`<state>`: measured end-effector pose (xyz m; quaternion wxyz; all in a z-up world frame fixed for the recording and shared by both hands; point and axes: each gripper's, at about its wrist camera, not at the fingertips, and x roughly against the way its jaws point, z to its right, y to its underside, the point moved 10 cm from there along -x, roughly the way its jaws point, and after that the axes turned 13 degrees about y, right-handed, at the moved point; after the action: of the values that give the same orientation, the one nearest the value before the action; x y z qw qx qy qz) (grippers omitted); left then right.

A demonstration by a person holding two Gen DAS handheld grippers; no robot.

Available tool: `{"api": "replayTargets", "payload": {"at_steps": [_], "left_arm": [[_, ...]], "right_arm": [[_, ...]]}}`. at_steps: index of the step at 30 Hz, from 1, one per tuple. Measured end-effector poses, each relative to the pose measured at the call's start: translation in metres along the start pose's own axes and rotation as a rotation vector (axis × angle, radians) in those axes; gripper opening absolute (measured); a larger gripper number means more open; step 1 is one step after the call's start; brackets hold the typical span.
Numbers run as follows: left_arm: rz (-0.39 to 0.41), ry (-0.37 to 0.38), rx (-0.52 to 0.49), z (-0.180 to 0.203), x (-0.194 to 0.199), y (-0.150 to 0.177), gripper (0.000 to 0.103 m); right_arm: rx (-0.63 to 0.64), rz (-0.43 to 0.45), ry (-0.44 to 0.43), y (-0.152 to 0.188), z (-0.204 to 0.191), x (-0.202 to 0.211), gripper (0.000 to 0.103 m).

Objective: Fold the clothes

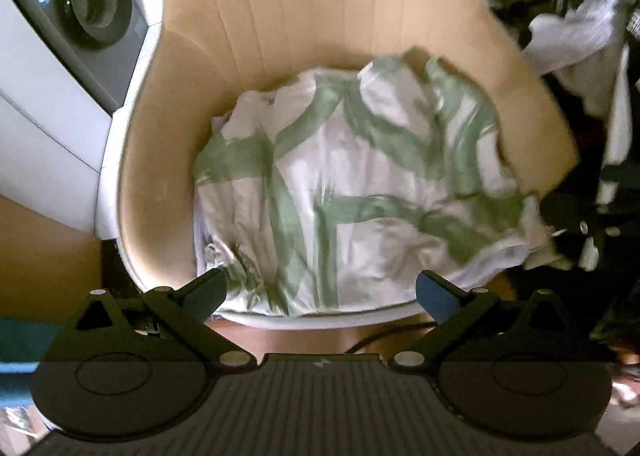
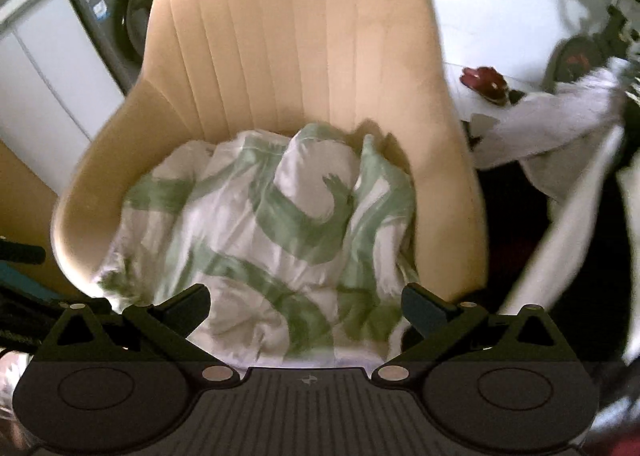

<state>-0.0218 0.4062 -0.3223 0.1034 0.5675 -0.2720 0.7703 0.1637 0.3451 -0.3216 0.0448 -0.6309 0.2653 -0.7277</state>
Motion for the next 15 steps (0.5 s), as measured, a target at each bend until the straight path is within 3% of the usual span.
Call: {"api": "replayTargets", "payload": {"at_steps": [5, 8, 12, 15], "left_arm": [[0.06, 0.026, 0.018, 0.002, 0.041, 0.02, 0.102], [0.101, 0.046, 0.012, 0.0, 0.064, 0.038, 0.102], [0.148, 0.032, -0.065, -0.006, 0.093, 0.077, 0.102], [0.167, 0.056, -0.1, -0.008, 0.114, 0.11, 0.102]], "right_arm": [[-0.122, -0.027, 0.08, 0.023, 0.021, 0.045, 0.102], [-0.221, 0.006, 0.113, 0.043, 0.024, 0.072, 0.102], [-0.337, 0.045, 0.167, 0.075, 0.025, 0.11, 0.102], [-0.352, 0.062, 0.185, 0.103, 0.011, 0.139, 0.102]]}}
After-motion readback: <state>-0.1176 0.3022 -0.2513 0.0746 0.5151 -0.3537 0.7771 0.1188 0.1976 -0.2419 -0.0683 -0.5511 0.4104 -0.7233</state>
